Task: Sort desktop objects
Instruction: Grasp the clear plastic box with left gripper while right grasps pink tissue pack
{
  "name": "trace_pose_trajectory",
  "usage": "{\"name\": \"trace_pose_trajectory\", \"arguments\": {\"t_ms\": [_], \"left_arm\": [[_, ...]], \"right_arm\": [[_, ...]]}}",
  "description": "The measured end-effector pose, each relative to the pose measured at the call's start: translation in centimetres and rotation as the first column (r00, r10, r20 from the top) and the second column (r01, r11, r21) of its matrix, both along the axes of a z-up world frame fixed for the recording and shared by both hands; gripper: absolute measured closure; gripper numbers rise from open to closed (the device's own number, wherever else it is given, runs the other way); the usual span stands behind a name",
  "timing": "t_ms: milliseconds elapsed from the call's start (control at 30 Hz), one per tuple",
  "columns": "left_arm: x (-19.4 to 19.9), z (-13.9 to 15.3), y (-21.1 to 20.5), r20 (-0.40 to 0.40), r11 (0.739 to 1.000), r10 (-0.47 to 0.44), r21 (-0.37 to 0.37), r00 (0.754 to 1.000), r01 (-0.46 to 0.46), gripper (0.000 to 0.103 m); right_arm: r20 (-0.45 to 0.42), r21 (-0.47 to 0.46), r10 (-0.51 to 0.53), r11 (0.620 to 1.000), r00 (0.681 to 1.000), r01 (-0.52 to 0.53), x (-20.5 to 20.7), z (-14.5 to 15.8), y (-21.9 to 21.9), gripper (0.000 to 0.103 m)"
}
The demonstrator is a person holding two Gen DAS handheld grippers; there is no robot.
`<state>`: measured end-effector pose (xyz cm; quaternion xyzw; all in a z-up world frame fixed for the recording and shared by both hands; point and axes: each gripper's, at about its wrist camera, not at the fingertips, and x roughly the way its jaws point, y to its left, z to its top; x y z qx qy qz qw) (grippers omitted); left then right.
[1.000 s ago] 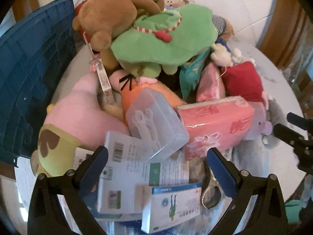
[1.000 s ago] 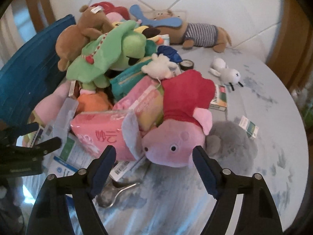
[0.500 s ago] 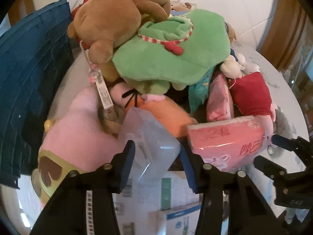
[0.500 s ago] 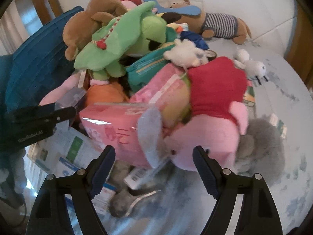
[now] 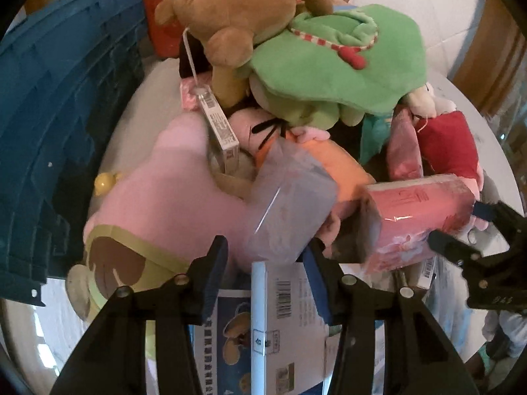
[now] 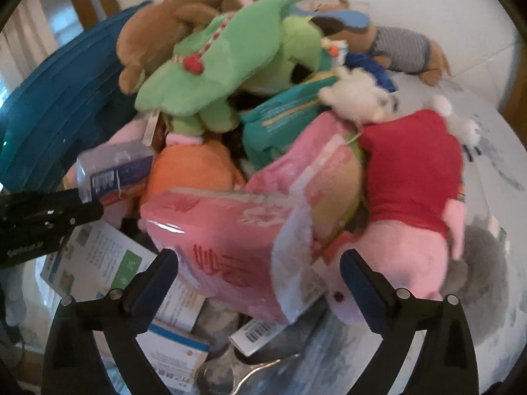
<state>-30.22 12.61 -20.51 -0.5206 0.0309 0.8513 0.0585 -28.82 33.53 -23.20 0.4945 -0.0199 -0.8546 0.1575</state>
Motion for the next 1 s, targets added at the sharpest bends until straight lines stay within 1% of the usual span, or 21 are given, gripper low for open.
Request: {"name": "trace_pose_trajectory", "arguments": {"t_ms": [33,67,133,233,267,300,367,400,467,500,533,633,667,700,833,933,1000], "left_arm": [[-0.1,0.0,0.2,-0.009,1.0,0.003,0.003,1.0,-0.003,0.056],[-0.2,0.1,0.3,-0.018,1.0,0.006,0.006,1.0,-0.006,0.056],[-0.8,0.1,0.6,-0.026,1.0,0.008,-0.001,1.0,-0.008,0.056],[-1.6,0.1,1.1,-0.039,1.0,0.011,-0.012,0.999,-0.012,0.056],[-1.9,0.1,1.2,-0.043,1.0,0.012,-0.016,0.999,-0.013,0.056],[-2.1,-0.1,1.2,-0.036,1.0,0.014,-0.019,0.999,-0.014,0.056],[-2.4,-0.4,1.2,-0.025,1.0,0.018,-0.024,1.0,-0.019,0.057],[-2.4,-0.6,1.1,-0.021,1.0,0.018,-0.025,1.0,-0.018,0.062],[-2.2,-0.6,1.1,-0.022,0.999,0.022,-0.027,1.0,-0.022,0.063],[-2.0,-0.4,1.1,-0.025,0.999,0.026,-0.023,0.999,-0.027,0.063],[-1.9,-0.2,1.0,-0.028,0.999,0.03,-0.019,0.999,-0.031,0.063],[-0.9,1.2,0.7,-0.054,0.999,0.032,0.011,0.998,-0.032,0.064],[-0.5,1.7,0.6,-0.066,0.999,0.032,0.02,0.997,-0.031,0.064],[-0.2,2.2,0.5,-0.074,0.999,0.031,0.027,0.997,-0.029,0.064],[0.5,3.2,0.5,-0.092,0.999,0.019,0.031,0.996,-0.016,0.064],[1.0,3.1,0.3,-0.086,0.999,0.017,0.032,0.996,-0.014,0.064],[1.1,2.8,0.0,-0.076,0.999,0.022,0.032,0.997,-0.019,0.064]], "right_arm": [[0.008,-0.004,0.013,1.0,1.0,-0.013,0.0,-0.1,-0.2,0.025],[0.015,-0.009,0.026,1.0,1.0,-0.026,-0.1,-0.3,-0.4,0.029],[0.02,0.011,0.047,0.999,0.999,-0.047,-0.1,-0.3,-0.6,0.03],[0.022,0.0,0.065,0.998,0.998,-0.065,-0.5,-0.3,-0.3,0.03],[0.02,-0.011,0.068,0.998,0.997,-0.068,-0.7,-0.4,-0.2,0.026],[0.017,-0.015,0.064,0.998,0.998,-0.064,-0.9,-0.5,-0.1,0.016],[0.007,-0.016,0.054,0.998,0.999,-0.054,-1.3,-0.8,0.1,0.001],[0.006,-0.028,0.058,0.998,0.998,-0.058,-1.5,-1.0,0.1,0.001],[0.006,-0.055,0.069,0.996,0.998,-0.069,-2.0,-1.4,0.1,0.001],[0.003,-0.051,0.076,0.996,0.997,-0.076,-1.8,-1.2,-0.2,0.007],[0.001,-0.045,0.082,0.996,0.997,-0.082,-1.5,-1.0,-0.4,0.016],[-0.017,-0.033,0.094,0.995,0.995,-0.094,-0.6,-0.1,-1.0,0.027],[-0.026,-0.048,0.087,0.995,0.996,-0.089,-0.2,0.4,-0.7,0.031],[-0.034,-0.066,0.08,0.994,0.996,-0.082,0.2,0.9,-0.5,0.032],[-0.052,-0.062,0.07,0.995,0.996,-0.073,0.7,2.0,-0.5,0.033],[-0.042,-0.074,0.103,0.992,0.994,-0.106,1.2,2.0,-1.1,0.033],[-0.036,-0.062,0.101,0.993,0.994,-0.103,1.2,1.4,-1.6,0.033]]}}
